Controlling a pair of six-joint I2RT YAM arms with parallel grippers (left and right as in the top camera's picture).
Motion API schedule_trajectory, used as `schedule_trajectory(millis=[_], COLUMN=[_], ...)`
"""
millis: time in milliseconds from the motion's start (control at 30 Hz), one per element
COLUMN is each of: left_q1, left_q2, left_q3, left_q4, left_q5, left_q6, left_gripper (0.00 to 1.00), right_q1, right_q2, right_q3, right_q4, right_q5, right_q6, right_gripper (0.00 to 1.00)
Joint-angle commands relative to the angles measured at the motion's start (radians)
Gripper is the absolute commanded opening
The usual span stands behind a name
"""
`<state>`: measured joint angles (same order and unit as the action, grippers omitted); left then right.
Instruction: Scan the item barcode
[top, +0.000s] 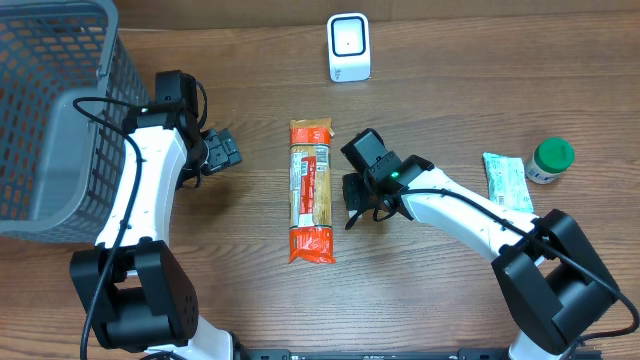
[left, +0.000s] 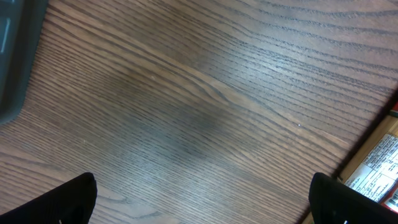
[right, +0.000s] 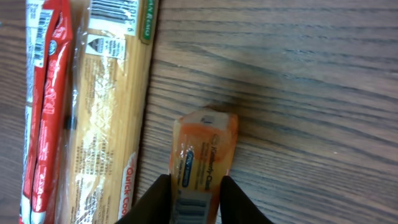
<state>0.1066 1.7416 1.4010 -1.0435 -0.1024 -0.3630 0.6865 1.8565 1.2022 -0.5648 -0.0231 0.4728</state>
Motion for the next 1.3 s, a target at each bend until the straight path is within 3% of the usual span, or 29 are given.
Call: schedule_trajectory(millis=[0, 500, 767, 900, 1267], left_q1=[-0.002, -0.002, -0.002, -0.002, -0.002], left_q2=[-0.002, -0.002, -0.002, -0.002, -0.002], left_q3=[0.008, 0.008, 0.008, 0.008, 0.008], left_q4=[0.002, 0.002, 0.002, 0.001, 0.002], left_q5=[-0.009, -0.009, -0.009, -0.009, -0.009], left_q6=[0.012, 0.012, 0.012, 0.012, 0.012], left_gripper=[1.00, 0.99, 1.00, 1.00, 1.00], right_q1=[-0.001, -0.020, -0.018, -0.018, -0.018], right_q2=[0.000, -0.098, -0.066, -0.059, -0.059], right_q3=[0.000, 0.045, 0.000, -0.012, -0.012], right_q4=[-0.006, -0.229, -0.204, -0.195, -0.150], right_q5=[0.059, 0.466, 0.472, 0.462, 0.324], right_q6=[0.003, -0.062, -0.061, -0.058, -0.057], right_gripper=[0.20, 0.18, 0.17, 0.25, 0.33])
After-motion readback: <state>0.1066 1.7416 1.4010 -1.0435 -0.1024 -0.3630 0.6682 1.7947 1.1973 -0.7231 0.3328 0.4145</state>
